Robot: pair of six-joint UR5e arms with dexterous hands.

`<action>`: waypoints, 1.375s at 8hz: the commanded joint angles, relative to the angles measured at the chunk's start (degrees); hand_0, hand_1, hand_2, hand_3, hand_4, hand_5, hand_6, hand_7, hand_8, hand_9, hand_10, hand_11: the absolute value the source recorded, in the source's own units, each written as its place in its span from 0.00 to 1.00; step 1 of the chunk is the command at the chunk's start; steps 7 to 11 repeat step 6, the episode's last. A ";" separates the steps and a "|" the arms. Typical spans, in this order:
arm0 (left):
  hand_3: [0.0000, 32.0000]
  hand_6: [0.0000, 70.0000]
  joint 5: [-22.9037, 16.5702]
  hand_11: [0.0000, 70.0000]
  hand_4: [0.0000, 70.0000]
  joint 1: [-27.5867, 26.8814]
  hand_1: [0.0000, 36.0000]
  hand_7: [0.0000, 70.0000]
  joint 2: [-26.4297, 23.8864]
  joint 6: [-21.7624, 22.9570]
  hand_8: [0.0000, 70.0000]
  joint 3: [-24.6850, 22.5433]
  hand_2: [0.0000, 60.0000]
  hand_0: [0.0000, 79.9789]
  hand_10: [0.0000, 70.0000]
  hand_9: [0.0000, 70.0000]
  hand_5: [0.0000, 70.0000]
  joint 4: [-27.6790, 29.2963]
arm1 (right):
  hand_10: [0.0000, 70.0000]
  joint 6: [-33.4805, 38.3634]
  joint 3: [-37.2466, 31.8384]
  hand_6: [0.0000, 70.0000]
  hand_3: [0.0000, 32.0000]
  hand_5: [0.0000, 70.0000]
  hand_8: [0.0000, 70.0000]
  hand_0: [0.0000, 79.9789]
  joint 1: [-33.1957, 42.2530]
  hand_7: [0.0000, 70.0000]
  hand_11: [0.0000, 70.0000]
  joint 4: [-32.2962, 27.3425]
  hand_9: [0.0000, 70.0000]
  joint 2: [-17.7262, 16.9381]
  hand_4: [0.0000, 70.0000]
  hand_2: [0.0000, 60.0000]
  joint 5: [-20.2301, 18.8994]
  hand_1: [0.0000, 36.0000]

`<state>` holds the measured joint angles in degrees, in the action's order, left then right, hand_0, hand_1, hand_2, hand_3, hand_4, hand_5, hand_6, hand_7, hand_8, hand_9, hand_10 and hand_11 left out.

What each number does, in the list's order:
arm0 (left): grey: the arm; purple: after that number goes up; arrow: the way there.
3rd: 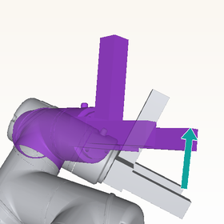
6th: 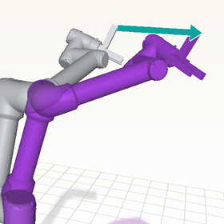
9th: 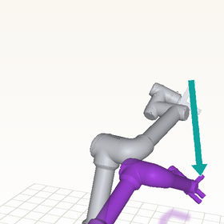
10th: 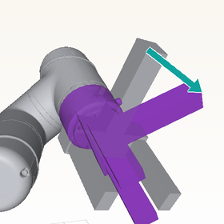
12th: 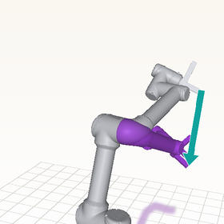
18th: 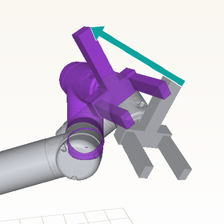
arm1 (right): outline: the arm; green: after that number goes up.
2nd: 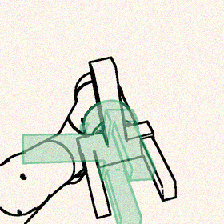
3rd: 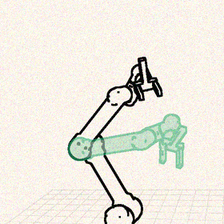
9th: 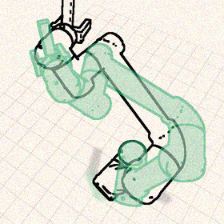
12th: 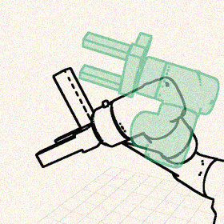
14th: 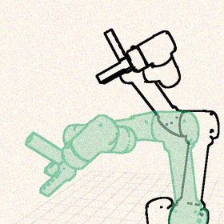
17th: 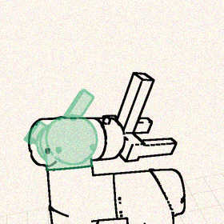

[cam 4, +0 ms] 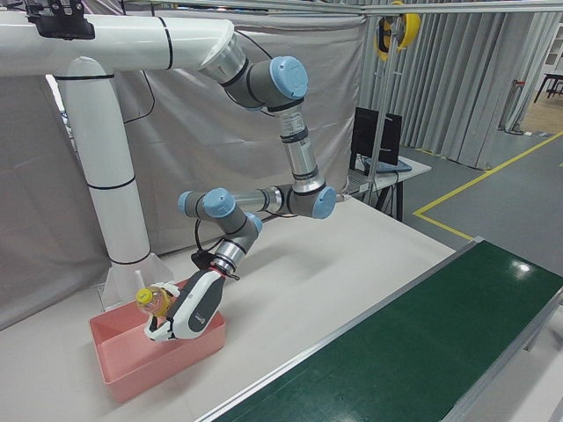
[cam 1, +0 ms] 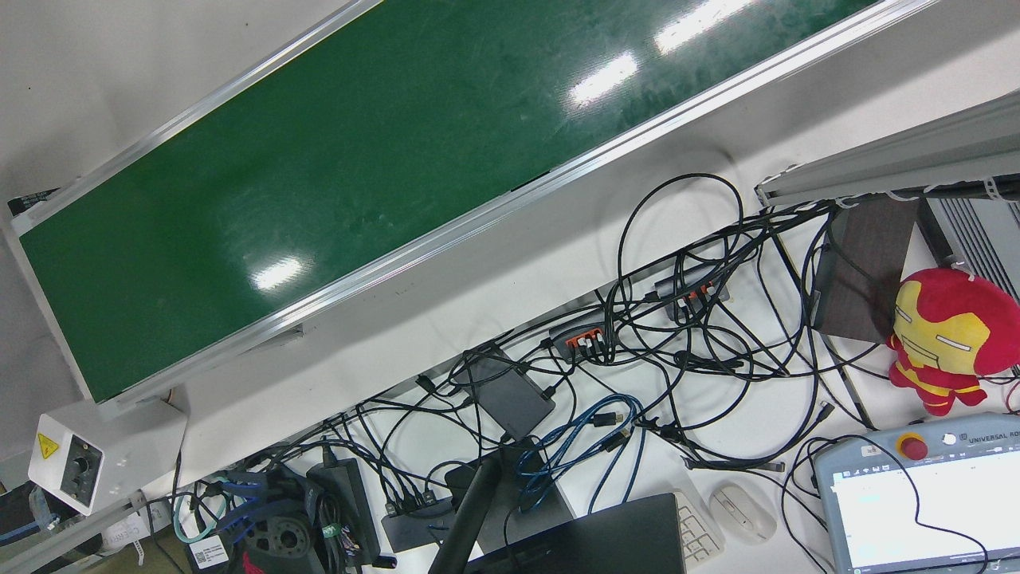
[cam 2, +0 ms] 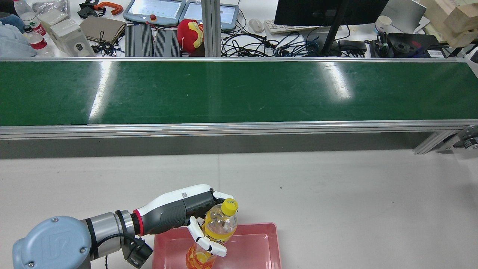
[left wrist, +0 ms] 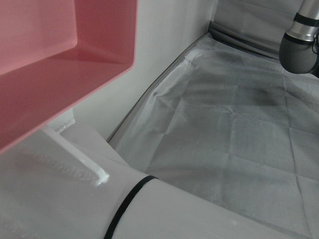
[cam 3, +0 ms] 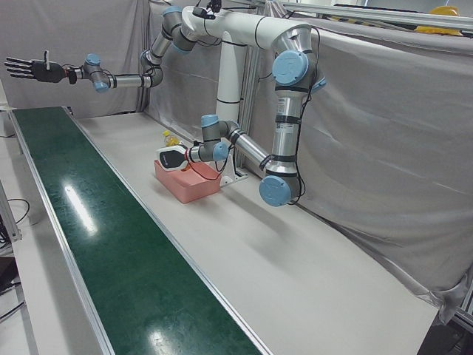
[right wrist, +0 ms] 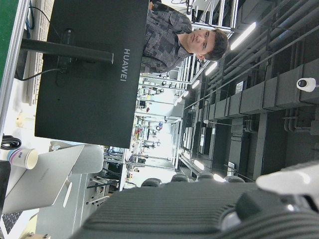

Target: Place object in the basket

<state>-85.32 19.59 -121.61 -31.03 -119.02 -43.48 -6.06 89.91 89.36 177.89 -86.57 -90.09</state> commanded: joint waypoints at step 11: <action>0.08 0.00 -0.19 0.28 0.00 1.75 0.39 0.06 0.41 0.27 0.16 -6.10 0.00 0.66 0.18 0.19 0.44 -2.04 | 0.00 0.00 0.00 0.00 0.00 0.00 0.00 0.00 0.03 0.00 0.00 0.00 0.00 0.00 0.00 0.00 0.00 0.00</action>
